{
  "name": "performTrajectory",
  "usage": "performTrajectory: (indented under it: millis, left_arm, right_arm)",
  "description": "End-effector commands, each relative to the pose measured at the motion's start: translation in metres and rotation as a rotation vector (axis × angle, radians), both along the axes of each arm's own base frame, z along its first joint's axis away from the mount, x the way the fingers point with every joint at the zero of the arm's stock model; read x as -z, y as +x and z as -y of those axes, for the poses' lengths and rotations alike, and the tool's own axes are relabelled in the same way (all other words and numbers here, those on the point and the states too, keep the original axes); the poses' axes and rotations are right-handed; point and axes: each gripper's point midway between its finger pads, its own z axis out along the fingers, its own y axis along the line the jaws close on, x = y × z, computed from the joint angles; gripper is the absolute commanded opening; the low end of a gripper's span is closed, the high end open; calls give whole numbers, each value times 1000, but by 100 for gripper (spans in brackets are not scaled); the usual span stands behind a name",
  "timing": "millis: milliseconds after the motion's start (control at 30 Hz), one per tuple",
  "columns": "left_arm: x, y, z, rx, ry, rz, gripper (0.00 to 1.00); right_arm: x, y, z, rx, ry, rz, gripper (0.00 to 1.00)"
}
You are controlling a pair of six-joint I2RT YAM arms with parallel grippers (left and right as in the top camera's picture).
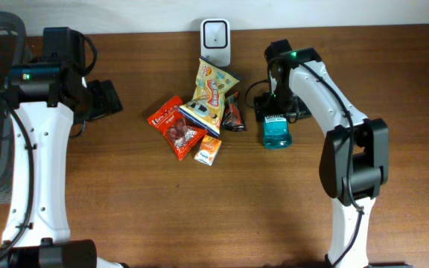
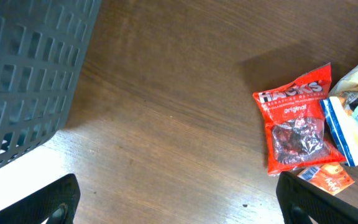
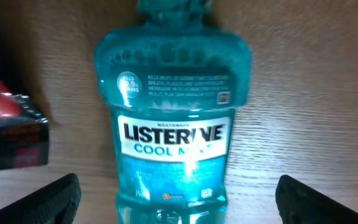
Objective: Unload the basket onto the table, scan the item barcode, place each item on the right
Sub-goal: 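Lift the mouthwash bottle with the right gripper up to the scanner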
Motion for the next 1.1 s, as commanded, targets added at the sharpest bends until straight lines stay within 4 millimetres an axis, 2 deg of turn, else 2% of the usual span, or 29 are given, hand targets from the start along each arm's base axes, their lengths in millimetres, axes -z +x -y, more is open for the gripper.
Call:
performTrajectory:
  millis: [0,33,100,167,267,300,367,433,500,533,667,733,767,833,933,967,1067]
  left_arm:
    - [-3,0,-2,2,10,5,99]
    - [-3,0,-2,2,10,6,99]
    - [-3,0,-2,2,10,5,99]
    - [-3,0,-2,2,10,5,99]
    - [-3,0,-2,2,10,6,99]
    - [-3,0,-2,2,10,5,99]
    - [-3,0,-2,2,10,5,99]
    - [-3,0,-2,2,10,5,99]
    - [-3,0,-2,2,10,6,99]
    - [-3,0,-2,2,10,5,99]
    - [-3,0,-2,2,10,5,99]
    - [-3,0,-2,2,10,5,99]
    - [-3,0,-2,2,10,6,99]
    - [-3,0,-2,2,10,6,99]
    - [-3,0,-2,2,10,6,99]
    - [-3,0,-2,2,10,6,99]
    - [-3,0,-2,2,10,6,99]
  right_arm:
    - [26,-6,-13,21,61,-13,96]
    - [32,-6,-13,21,62,-7,95]
    - [41,-2,-11,21,52,20,85]
    - [49,-2,-11,21,55,32,83]
    - [43,4,-13,24,61,48,65]
    - [36,9,-14,34,65,62,64]
    - [11,33,-20,40,87,140,56]
    - [-8,49,-28,37,124,195,57]
    - [-69,93,-53,12,255,375,56]
    - [-92,112,-63,26,310,462,54]
    - [-158,173,-94,133,554,752,50]
    - [-178,193,-109,165,639,862,49]
    - [-180,205,-119,210,682,905,49]
    - [-163,218,-135,298,718,928,50]
    - [-124,232,-163,436,780,930,50]
    - [-118,232,-169,445,766,945,50]
    - [-114,233,-165,472,722,967,49]
